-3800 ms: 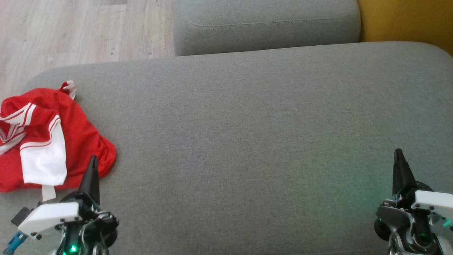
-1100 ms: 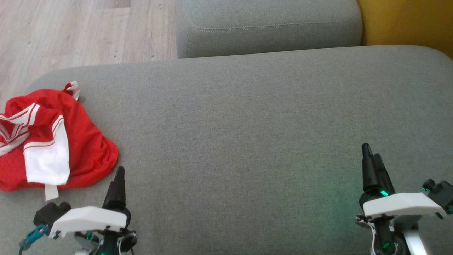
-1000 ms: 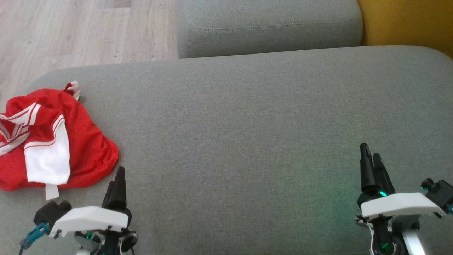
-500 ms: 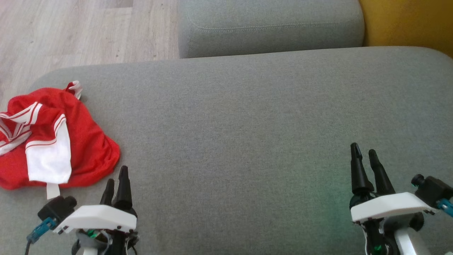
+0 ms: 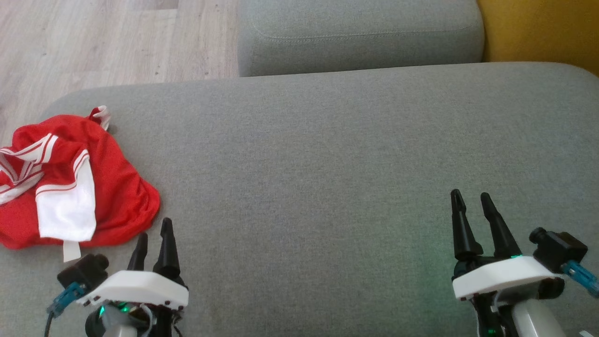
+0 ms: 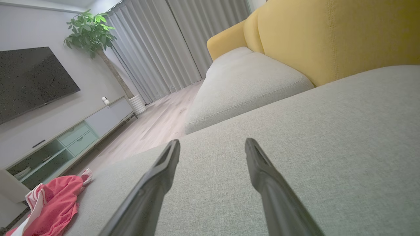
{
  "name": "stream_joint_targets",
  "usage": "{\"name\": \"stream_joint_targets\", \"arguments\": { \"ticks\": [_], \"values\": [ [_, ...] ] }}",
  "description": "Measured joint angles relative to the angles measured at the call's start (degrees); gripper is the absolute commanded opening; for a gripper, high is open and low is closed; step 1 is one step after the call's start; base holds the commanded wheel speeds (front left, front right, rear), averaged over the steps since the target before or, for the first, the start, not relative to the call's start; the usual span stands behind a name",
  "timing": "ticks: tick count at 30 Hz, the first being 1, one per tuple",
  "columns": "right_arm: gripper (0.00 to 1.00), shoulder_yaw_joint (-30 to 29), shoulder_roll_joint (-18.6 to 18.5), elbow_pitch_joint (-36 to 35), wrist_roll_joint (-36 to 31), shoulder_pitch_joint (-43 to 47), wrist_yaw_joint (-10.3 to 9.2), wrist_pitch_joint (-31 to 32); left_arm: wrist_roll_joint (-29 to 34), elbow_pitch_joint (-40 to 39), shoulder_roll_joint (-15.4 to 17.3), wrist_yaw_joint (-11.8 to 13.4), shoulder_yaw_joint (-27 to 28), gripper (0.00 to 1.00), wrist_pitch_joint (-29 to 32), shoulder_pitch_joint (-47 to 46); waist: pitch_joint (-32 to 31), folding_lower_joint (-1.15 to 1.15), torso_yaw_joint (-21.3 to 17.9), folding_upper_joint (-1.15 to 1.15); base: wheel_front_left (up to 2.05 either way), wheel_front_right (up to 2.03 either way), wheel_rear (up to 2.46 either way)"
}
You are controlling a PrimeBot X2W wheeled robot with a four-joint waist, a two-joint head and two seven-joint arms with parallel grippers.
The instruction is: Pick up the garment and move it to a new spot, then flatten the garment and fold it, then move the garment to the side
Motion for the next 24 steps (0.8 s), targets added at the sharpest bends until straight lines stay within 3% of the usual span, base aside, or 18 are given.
{"name": "stream_joint_targets", "arguments": {
  "ticks": [24],
  "values": [
    [1.0, -0.65, -0.04, 0.34, -15.24, 0.42, 0.0, -4.23, 17.09, 0.82, 0.22, 1.55, -1.91, 1.0, -3.97, 0.13, -0.05, 0.0, 0.38, 0.0, 0.0, 0.0, 0.0]
  ]
}}
